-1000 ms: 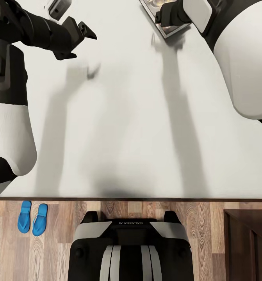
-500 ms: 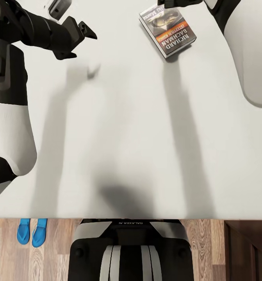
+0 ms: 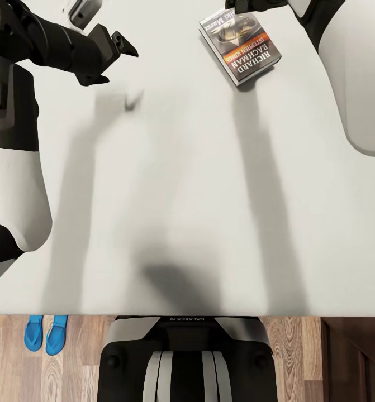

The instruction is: In the bedroom, move the book from the bed onto either nightstand, and place the two sandals side by side next to the bed.

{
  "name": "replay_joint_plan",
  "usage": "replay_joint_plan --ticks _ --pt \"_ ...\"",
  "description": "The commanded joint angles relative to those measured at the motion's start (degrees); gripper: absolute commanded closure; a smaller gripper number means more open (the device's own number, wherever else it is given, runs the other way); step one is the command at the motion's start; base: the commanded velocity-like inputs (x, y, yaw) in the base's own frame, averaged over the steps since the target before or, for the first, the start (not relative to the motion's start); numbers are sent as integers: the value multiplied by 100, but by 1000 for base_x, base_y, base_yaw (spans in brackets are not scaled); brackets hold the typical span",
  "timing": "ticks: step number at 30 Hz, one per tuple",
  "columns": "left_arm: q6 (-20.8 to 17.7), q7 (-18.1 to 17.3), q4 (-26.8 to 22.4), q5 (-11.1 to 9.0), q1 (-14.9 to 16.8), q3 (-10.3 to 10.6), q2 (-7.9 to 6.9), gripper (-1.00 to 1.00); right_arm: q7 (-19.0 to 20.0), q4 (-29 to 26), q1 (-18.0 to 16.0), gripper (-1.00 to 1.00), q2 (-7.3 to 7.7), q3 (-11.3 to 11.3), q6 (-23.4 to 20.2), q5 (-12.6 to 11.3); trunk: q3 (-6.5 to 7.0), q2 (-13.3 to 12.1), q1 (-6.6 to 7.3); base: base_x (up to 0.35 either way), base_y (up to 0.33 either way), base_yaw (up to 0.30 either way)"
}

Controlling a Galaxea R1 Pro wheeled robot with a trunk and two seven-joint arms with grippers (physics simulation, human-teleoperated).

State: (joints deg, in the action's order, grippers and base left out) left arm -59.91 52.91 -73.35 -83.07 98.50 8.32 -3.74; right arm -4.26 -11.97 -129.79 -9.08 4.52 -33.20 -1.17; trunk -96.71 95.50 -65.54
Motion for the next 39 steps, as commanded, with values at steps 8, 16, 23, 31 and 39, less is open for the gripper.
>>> replay_joint_plan --ticks 8,16,23,31,39 --pt "-3 57 -4 -46 3 11 -10 -100 -15 -7 11 -100 -5 49 -22 -10 -2 1 0 11 0 0" --pt "-3 55 -4 -43 3 11 0 -100 -22 -7 15 -100 -6 31 -20 -6 -2 1 0 86 0 0" --pt "-3 54 -11 -43 3 11 19 -100 -39 -3 26 -100 -11 19 115 -12 -2 1 0 21 0 0" --pt "-3 58 -13 -43 3 14 17 -100 -81 19 24 -100 -24 12 505 -40 -2 1 0 5 0 0" --pt "-3 58 -17 -43 -2 19 20 -100 -255 56 35 -100 -36 0 852 -35 -2 1 0 1 0 0"
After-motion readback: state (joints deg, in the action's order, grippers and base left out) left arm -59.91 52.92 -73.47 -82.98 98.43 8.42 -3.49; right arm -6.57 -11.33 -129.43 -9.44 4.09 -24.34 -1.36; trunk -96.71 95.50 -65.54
